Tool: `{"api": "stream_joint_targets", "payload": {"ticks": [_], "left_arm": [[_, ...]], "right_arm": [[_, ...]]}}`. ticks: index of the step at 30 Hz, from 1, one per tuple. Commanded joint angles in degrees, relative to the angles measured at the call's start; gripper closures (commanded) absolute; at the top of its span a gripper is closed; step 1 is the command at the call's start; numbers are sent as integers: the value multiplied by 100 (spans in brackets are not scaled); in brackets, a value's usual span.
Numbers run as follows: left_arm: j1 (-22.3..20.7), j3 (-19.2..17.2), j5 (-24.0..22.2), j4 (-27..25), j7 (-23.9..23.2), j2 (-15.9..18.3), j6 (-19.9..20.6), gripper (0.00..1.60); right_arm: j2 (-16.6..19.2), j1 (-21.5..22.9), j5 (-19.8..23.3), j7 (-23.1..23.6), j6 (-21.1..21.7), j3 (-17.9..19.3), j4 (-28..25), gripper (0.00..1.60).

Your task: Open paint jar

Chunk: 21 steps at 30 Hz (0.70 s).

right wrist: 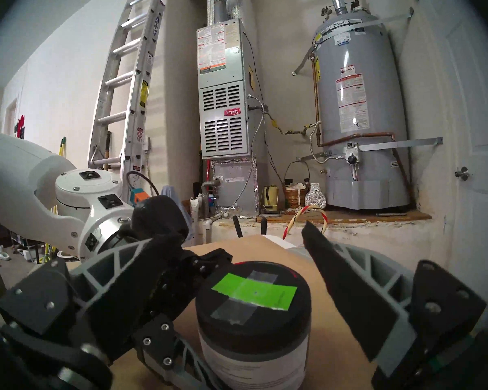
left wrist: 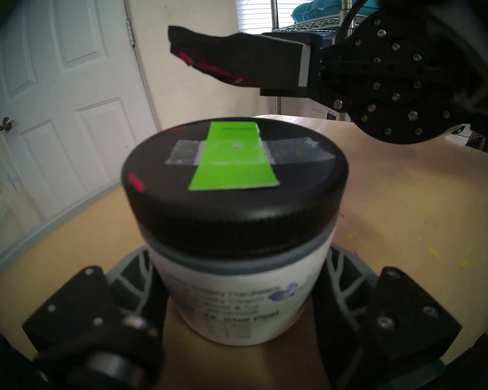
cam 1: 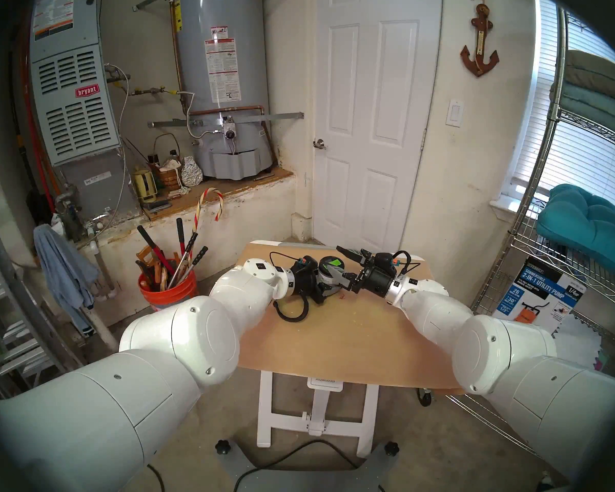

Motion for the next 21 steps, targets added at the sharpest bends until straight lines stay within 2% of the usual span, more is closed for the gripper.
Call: {"api": "stream_joint_targets", "payload": {"ticks": [1, 21], "left_arm": [[-43, 13, 26, -33, 51, 66, 19, 160], [-69, -13, 112, -14, 125, 49, 62, 160]], "right_arm": [[-41, 124, -68, 237, -1, -91, -110, 0], [-44, 119, -307, 123, 48, -188, -115, 0]]}}
